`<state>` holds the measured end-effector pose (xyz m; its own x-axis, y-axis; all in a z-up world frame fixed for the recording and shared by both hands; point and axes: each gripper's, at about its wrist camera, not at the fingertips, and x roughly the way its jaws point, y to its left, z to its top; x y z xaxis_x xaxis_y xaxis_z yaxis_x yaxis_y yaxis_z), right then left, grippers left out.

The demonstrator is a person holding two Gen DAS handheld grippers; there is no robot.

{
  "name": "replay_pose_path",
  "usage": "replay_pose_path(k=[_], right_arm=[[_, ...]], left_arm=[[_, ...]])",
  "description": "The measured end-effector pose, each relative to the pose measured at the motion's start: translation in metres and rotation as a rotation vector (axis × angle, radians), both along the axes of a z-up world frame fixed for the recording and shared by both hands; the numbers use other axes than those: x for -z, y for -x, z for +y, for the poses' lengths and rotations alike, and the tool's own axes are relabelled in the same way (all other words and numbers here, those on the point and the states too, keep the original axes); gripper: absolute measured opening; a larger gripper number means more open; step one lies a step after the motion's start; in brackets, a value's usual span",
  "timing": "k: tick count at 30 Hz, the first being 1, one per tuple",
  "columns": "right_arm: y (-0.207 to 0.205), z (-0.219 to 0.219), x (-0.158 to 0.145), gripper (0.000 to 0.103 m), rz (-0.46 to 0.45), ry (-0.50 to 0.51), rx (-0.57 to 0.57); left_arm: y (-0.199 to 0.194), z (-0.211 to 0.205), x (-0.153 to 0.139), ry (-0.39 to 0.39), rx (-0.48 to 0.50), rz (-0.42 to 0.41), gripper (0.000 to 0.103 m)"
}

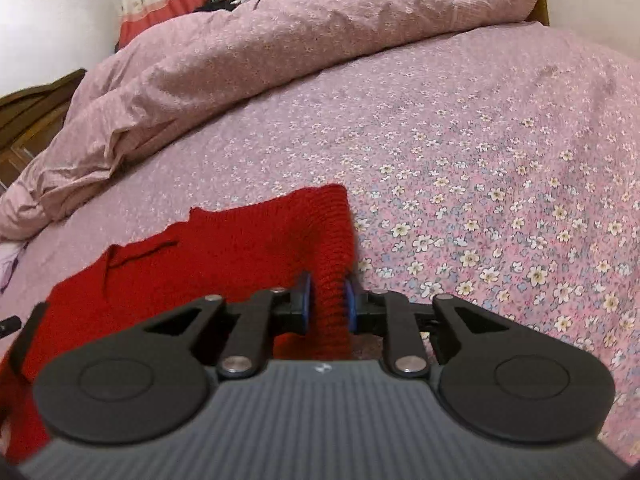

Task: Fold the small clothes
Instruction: 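Fold the held sleeve across the cardigan body and open the left gripper, then regrasp the black cuff with the left gripper and straighten it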

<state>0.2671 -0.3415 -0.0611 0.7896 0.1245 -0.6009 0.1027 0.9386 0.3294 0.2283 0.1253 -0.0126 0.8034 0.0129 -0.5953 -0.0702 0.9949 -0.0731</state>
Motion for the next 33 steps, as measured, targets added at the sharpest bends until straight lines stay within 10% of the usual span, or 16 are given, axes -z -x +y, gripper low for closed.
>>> replay_pose_path(k=[8,13,18,26,30,33], right_arm=[[0.007,0.009,-0.017,0.05,-0.007,0.071,0.006],[0.016,0.018,-0.029,0.053,-0.053,0.109,-0.028],[0.017,0.024,-0.031,0.054,-0.06,0.116,-0.055],[0.016,0.033,-0.023,0.054,-0.045,0.127,-0.086],[0.014,0.034,-0.02,0.054,-0.036,0.127,-0.086],[0.013,0.035,-0.021,0.054,-0.04,0.127,-0.088]], left_arm=[[-0.018,-0.001,-0.002,0.116,0.082,0.078,0.015],[-0.027,0.0,0.009,0.098,0.066,0.093,0.053],[-0.024,-0.004,0.011,0.139,0.131,0.062,0.063],[-0.034,-0.016,0.018,0.083,0.137,0.04,0.063],[-0.032,-0.023,0.018,0.073,0.173,0.027,0.022],[-0.025,-0.033,0.011,0.013,0.176,-0.004,0.016]])
